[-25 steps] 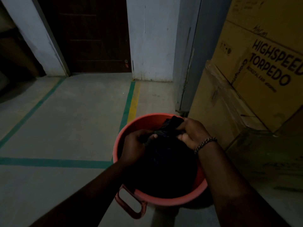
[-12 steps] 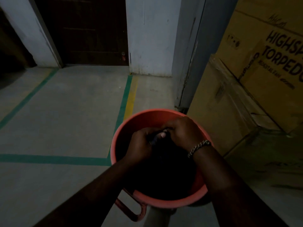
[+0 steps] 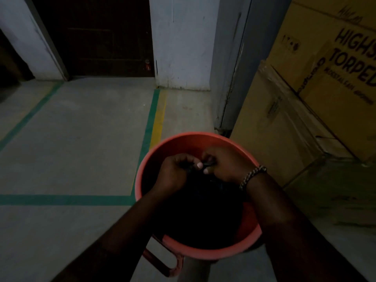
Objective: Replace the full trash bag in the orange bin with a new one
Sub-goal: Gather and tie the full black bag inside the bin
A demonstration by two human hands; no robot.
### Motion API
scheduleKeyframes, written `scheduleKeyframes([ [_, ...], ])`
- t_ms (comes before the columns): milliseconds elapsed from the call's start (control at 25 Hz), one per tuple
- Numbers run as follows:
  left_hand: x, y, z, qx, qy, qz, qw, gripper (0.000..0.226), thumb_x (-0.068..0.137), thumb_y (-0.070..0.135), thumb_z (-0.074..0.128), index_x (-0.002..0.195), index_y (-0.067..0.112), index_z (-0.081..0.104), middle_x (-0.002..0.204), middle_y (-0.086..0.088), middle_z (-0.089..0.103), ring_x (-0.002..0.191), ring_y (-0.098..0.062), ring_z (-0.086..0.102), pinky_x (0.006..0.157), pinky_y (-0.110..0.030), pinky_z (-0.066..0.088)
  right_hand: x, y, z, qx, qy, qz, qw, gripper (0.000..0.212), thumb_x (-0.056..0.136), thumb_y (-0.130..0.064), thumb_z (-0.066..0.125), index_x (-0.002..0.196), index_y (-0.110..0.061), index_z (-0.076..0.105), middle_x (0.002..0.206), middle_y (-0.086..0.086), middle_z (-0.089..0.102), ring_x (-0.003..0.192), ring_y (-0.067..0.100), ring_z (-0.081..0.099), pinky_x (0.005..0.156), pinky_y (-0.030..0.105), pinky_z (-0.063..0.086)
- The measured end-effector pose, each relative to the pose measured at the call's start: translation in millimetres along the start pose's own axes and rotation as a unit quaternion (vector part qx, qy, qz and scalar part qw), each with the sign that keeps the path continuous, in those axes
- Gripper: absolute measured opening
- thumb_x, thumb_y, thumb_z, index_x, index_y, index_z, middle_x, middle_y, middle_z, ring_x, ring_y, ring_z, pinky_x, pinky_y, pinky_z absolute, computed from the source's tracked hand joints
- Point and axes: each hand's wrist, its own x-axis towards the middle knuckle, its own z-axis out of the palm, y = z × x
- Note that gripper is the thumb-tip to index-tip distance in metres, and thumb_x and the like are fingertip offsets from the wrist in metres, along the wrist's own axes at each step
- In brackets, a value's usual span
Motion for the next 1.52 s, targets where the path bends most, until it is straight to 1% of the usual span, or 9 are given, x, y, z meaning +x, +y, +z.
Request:
scheduleKeyframes([
  [280, -1, 7, -1, -0.004, -0.076, -0.071, 0.995, 0.044, 0.1, 0.032, 0.058, 0.062, 0.01, 0.059, 0.067, -0.001, 0.052, 0.065, -0.011, 0.045, 0.062, -0.026, 0.034, 0, 3, -13, -0.073, 0.172, -0.136, 0.973, 0.023, 0.064, -0.004, 0.071, 0.077, -0.022, 0.078, 0.079, 0.001, 0.074, 0.076, 0.023, 0.067, 0.066, 0.025, 0.046],
  [400, 0, 19, 1, -0.015, -0.012, -0.108, 0.994, 0.039, 0.101, 0.031, 0.057, 0.071, 0.007, 0.066, 0.066, 0.003, 0.063, 0.063, -0.005, 0.053, 0.06, -0.018, 0.042, 2, -1, -5, -0.004, 0.199, -0.064, 0.978, 0.025, 0.069, -0.006, 0.071, 0.085, -0.024, 0.08, 0.086, 0.001, 0.074, 0.082, 0.02, 0.067, 0.073, 0.026, 0.051],
  [520, 2, 18, 3, -0.083, 0.093, -0.182, 0.975, 0.031, 0.1, 0.029, 0.06, 0.095, 0.001, 0.072, 0.085, -0.013, 0.07, 0.077, -0.017, 0.061, 0.062, -0.017, 0.049, 1, -18, -1, -0.109, 0.276, -0.027, 0.955, 0.033, 0.075, -0.017, 0.069, 0.104, -0.034, 0.07, 0.105, -0.008, 0.063, 0.106, 0.018, 0.053, 0.095, 0.036, 0.04],
  [600, 1, 24, 0, -0.123, 0.145, -0.222, 0.956, 0.021, 0.101, 0.023, 0.057, 0.106, 0.006, 0.069, 0.086, -0.009, 0.068, 0.073, -0.016, 0.062, 0.052, -0.012, 0.049, -4, -35, 4, -0.115, 0.357, -0.023, 0.927, 0.027, 0.079, -0.019, 0.059, 0.101, -0.034, 0.066, 0.102, -0.008, 0.057, 0.105, 0.017, 0.049, 0.094, 0.04, 0.038],
  [800, -4, 25, 6, -0.132, 0.16, -0.253, 0.945, 0.016, 0.1, 0.01, 0.054, 0.1, 0.003, 0.069, 0.085, -0.012, 0.066, 0.049, -0.01, 0.061, 0.037, -0.013, 0.042, -3, -53, 44, 0.142, 0.108, 0.016, 0.984, 0.022, 0.087, -0.009, 0.053, 0.094, -0.026, 0.064, 0.095, -0.004, 0.067, 0.09, 0.022, 0.067, 0.081, 0.04, 0.058],
  [1000, 1, 11, 10, -0.206, 0.186, -0.275, 0.921, 0.013, 0.095, 0.008, 0.064, 0.102, 0.002, 0.073, 0.081, -0.013, 0.07, 0.06, -0.017, 0.065, 0.051, -0.019, 0.051, -6, -40, 50, 0.189, 0.045, 0.029, 0.981, 0.033, 0.079, -0.004, 0.069, 0.105, -0.019, 0.056, 0.097, -0.013, 0.059, 0.085, 0.009, 0.06, 0.075, 0.029, 0.052],
  [1200, -4, 18, 14, -0.22, 0.185, -0.276, 0.917, 0.021, 0.097, 0.003, 0.059, 0.115, -0.002, 0.067, 0.088, -0.018, 0.067, 0.058, -0.017, 0.064, 0.042, -0.015, 0.047, -6, -37, 57, 0.191, 0.073, 0.04, 0.978, 0.032, 0.077, -0.006, 0.071, 0.103, -0.018, 0.056, 0.092, -0.01, 0.059, 0.078, 0.001, 0.053, 0.07, 0.024, 0.044],
  [1360, -1, 13, 14, -0.258, 0.199, -0.278, 0.904, 0.03, 0.095, 0.004, 0.06, 0.123, -0.006, 0.064, 0.082, -0.013, 0.068, 0.061, -0.016, 0.064, 0.057, -0.022, 0.051, -8, -41, 64, 0.197, 0.123, 0.043, 0.972, 0.027, 0.078, -0.004, 0.069, 0.098, -0.019, 0.058, 0.09, -0.011, 0.06, 0.076, 0.0, 0.054, 0.069, 0.023, 0.046],
  [1520, -5, 16, 14, -0.254, 0.191, -0.282, 0.905, 0.025, 0.097, 0.005, 0.058, 0.119, -0.004, 0.066, 0.085, -0.016, 0.068, 0.066, -0.021, 0.064, 0.052, -0.02, 0.052, -7, -40, 72, 0.241, 0.157, 0.051, 0.957, 0.025, 0.078, 0.0, 0.068, 0.092, -0.019, 0.06, 0.087, -0.005, 0.063, 0.076, -0.001, 0.057, 0.068, 0.024, 0.05],
])
